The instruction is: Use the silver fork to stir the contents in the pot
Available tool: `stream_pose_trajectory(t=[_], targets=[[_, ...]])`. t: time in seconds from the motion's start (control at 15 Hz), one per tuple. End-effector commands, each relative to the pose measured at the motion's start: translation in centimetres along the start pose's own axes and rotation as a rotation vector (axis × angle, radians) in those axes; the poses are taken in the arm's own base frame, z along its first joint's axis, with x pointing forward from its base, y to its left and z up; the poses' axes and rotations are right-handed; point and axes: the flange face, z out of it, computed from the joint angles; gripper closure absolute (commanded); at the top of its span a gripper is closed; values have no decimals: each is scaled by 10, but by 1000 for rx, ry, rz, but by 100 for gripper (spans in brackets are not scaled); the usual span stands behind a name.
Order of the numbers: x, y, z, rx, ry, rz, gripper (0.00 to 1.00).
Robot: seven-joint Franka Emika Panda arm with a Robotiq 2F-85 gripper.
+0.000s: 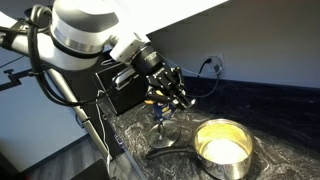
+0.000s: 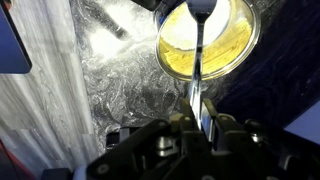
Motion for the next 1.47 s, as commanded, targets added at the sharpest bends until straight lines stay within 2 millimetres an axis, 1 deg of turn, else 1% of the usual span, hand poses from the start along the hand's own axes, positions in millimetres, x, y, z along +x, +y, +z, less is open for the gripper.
stream_pose_trajectory(t=[0.0, 0.2, 0.53, 0.67, 0.87, 0.93, 1.0, 1.07, 1.27, 1.4], targets=[[2, 0, 1, -3, -1, 4, 96], [-5, 2, -3, 78, 194, -24, 96], [-26, -5, -3, 232, 469, -69, 96], [-30, -4, 2, 274, 595, -87, 96], [-30, -5, 21, 277, 784, -117, 96], [-31, -5, 29, 259, 818, -126, 96], [-26, -9, 23, 232, 843, -135, 96], [-28, -10, 33, 210, 856, -144, 96], [-34, -15, 48, 181, 845, -159, 96], [-42, -15, 66, 148, 799, -173, 96]])
